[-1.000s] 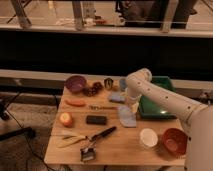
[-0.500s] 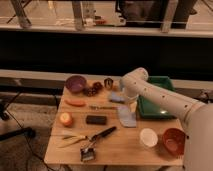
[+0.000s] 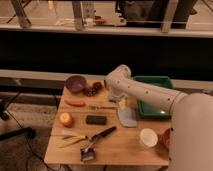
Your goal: Place sponge in red bowl
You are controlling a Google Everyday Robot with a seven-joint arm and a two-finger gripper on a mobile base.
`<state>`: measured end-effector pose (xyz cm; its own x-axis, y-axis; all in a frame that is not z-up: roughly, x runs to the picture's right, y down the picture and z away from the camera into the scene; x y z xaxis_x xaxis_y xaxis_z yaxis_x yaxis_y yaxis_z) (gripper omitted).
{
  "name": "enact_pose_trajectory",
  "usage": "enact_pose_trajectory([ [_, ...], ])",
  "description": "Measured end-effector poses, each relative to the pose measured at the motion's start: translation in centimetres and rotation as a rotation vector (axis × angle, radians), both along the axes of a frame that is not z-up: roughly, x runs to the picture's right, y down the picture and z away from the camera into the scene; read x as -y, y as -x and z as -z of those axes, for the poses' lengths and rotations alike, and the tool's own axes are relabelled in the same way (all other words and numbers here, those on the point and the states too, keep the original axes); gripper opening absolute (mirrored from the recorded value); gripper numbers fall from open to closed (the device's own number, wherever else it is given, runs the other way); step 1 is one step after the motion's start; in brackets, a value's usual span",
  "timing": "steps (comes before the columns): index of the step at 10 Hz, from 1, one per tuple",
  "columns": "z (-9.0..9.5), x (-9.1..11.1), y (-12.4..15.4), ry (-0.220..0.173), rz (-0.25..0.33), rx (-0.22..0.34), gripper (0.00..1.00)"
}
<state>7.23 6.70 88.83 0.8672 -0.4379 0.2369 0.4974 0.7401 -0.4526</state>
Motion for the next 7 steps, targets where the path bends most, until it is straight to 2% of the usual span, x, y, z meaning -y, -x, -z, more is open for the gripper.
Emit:
enact_pose_trajectory([
  [5, -1.2, 1.5, -0.9, 0.062, -0.137, 0.001, 0.8],
  [7, -1.5, 1.8, -1.2, 0.076, -0.166, 0.005, 0.8],
])
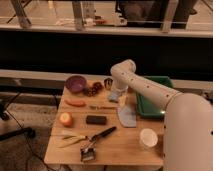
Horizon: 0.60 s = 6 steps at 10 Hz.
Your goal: Place sponge in red bowl
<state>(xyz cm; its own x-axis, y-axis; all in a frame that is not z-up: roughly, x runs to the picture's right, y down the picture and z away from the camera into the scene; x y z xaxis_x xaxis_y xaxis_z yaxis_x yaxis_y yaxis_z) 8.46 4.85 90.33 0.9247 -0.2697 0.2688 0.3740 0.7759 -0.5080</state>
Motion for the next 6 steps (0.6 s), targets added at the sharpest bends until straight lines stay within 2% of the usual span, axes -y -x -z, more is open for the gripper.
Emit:
enact_pose_trajectory([
  [6, -2.2, 0.7, 0.3, 0.017, -0.044, 0.01, 0.8],
])
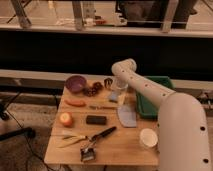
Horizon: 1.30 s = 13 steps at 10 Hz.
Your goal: Place sponge in red bowl
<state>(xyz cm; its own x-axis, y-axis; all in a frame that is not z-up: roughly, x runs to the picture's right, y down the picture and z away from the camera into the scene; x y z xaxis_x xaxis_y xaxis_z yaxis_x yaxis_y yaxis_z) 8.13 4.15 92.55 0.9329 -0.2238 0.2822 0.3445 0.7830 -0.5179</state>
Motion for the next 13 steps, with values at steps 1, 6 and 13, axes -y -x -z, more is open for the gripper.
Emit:
enact_pose_trajectory([
  [1, -0.3, 0.1, -0.1, 0.002, -0.009, -0.001, 0.8],
  [6, -2.0, 0.1, -1.3, 0.018, -0.084, -0.029, 0.8],
  [13, -3.2, 0.0, 0.4, 0.021, -0.077, -0.02, 0.8],
])
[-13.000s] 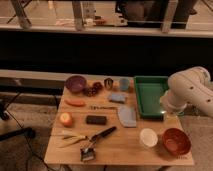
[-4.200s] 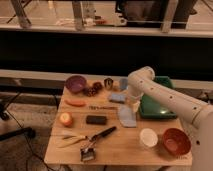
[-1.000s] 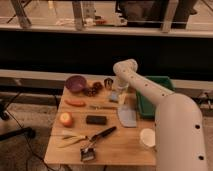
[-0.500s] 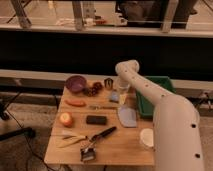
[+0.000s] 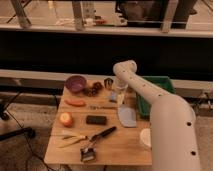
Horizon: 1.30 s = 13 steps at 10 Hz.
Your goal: Place sponge in red bowl
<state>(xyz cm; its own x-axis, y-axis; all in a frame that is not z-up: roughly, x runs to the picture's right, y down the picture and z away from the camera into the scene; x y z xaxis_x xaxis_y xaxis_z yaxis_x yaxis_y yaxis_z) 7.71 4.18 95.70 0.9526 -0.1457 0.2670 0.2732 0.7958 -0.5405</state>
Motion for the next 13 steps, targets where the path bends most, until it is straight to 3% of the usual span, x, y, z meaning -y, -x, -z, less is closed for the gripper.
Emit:
enact_pose_trajectory([
  [6, -1.3, 0.3, 1.1, 0.012, -0.013, -0.039, 0.8],
  [13, -2.3, -0.1, -1.5, 0.03, -0.058, -0.115, 0.8],
])
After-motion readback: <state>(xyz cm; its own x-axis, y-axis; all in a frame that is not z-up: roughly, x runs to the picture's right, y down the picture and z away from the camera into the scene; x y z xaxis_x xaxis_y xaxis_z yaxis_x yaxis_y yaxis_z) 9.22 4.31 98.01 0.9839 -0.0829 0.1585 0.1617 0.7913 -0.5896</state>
